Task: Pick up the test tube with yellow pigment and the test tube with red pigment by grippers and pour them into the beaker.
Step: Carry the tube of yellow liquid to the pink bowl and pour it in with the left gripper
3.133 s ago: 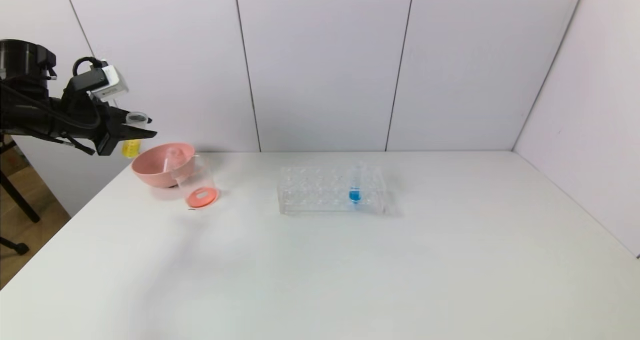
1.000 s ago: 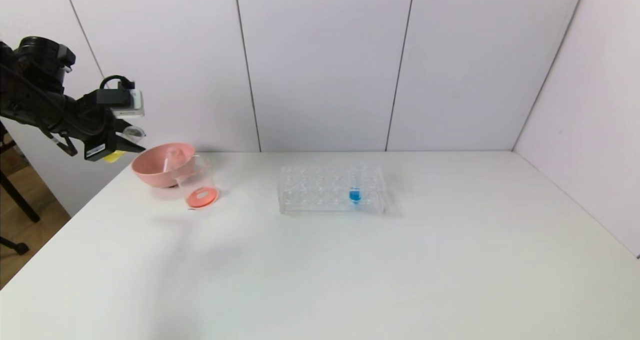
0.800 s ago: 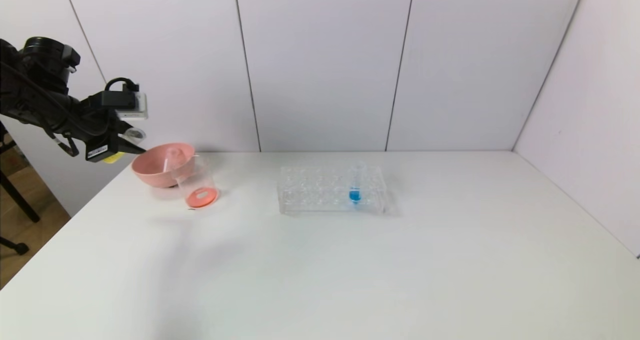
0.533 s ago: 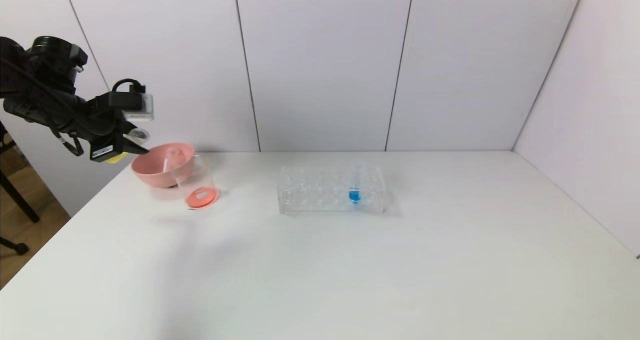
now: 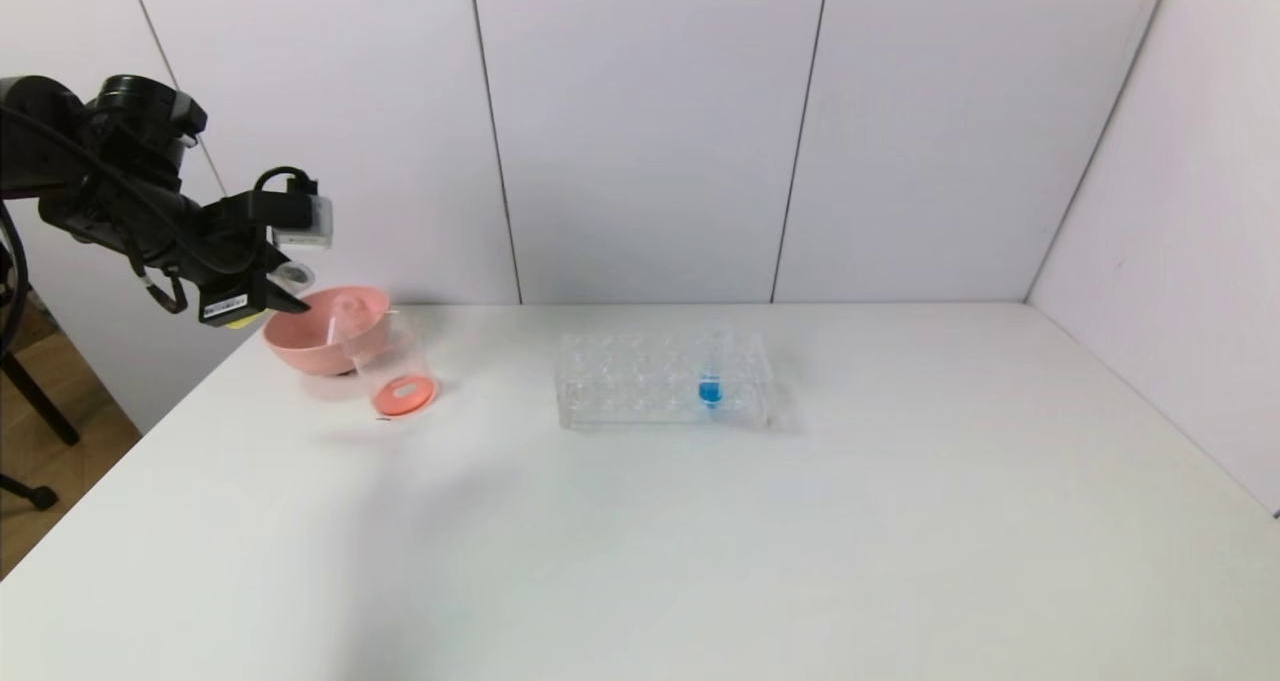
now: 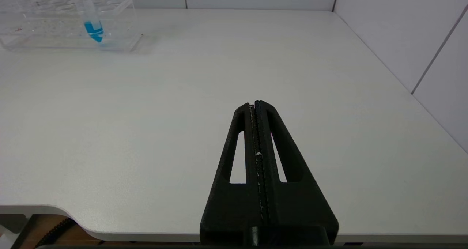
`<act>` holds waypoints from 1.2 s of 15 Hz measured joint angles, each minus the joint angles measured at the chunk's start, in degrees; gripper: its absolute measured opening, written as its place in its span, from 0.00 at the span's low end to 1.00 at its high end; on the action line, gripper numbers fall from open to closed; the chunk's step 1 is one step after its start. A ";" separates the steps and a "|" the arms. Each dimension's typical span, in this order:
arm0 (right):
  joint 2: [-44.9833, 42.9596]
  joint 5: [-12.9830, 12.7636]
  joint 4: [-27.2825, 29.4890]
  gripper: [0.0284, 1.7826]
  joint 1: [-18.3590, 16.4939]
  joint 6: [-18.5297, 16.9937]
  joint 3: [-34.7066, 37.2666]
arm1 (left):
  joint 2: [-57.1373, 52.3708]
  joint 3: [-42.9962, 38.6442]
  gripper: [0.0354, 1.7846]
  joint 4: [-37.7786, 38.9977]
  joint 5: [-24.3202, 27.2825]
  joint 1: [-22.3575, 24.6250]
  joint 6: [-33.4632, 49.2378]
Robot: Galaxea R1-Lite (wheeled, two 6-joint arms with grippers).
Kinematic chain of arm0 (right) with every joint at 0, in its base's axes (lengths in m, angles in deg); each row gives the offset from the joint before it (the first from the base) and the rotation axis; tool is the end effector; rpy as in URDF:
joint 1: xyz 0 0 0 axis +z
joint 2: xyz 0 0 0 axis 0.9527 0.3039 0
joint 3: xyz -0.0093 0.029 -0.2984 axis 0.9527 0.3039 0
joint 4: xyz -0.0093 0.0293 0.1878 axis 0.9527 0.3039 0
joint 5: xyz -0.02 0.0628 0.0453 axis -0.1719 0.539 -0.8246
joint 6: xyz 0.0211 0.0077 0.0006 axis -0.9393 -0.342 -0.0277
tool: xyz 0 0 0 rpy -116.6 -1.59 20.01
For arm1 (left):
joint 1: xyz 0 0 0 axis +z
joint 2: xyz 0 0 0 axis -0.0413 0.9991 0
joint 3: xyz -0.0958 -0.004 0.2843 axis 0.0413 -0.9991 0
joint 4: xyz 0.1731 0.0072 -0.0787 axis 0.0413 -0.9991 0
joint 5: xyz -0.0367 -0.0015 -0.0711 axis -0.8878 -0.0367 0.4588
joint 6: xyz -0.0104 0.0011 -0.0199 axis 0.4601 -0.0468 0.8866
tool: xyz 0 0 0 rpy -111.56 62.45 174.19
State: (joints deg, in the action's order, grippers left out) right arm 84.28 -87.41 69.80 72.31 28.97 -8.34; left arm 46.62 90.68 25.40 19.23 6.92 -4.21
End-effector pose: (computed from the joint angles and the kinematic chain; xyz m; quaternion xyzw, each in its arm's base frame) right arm -0.0228 -0.0001 0.0756 0.0001 0.0017 -0.0019 1.0000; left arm 0.3841 0.0568 0.2534 0.5196 0.2721 -0.2921 0.7555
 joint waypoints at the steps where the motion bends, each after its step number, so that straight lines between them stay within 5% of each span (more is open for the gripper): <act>1: 0.00 -0.02 0.00 0.05 0.00 0.00 0.00 | 0.11 0.02 0.25 0.00 -0.77 -0.54 0.34; 18: 0.00 -0.02 0.00 0.05 0.00 0.00 0.00 | 1.88 0.72 0.25 -0.41 -15.13 -4.86 1.06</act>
State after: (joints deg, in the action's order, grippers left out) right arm 84.28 -87.43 69.80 72.31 28.97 -8.34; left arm 48.49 91.40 24.98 4.10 2.06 -3.15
